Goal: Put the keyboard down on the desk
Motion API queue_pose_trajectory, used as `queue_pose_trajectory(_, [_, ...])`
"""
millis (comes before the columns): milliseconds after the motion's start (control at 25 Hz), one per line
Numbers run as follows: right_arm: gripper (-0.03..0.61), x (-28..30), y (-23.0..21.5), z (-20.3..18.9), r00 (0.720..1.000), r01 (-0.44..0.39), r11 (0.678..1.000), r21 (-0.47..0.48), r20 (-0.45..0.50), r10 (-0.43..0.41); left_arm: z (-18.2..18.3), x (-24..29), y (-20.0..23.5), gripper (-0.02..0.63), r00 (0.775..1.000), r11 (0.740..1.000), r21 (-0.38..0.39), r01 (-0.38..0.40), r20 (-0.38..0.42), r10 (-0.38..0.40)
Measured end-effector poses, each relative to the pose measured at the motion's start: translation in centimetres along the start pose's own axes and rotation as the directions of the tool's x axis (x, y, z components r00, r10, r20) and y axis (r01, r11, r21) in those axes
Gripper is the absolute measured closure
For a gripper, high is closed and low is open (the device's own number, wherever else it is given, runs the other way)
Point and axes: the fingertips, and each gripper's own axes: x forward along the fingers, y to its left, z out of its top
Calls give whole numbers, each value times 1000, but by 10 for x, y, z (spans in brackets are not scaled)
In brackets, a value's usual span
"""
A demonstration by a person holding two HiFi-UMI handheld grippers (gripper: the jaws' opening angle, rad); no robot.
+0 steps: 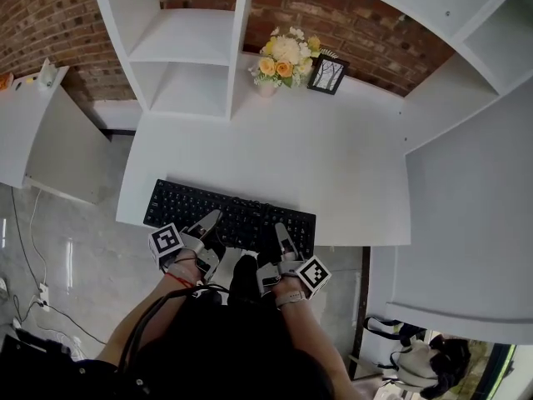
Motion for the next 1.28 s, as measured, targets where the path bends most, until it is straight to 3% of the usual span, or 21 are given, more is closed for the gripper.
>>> queue_pose_trajectory(600, [502,64,8,48,1000,2,999,49,-11,-2,20,72,-21,529,1000,1000,-11,17,1,-17])
queue_pose_trajectory(760, [502,77,7,58,1000,20,996,83,-16,-18,23,88,-30,481,999,998,-15,53,0,-53])
queue_pose_trajectory(1000, [502,89,3,68,998,58,991,123,-24,-55,25,101,-32,451,999,999,-28,43,-16,-44])
queue_pose_trajectory(1280, [499,105,4,74,997,71,987,145,-26,-68,25,109,-35,423,995,998,34,47,-95,-44])
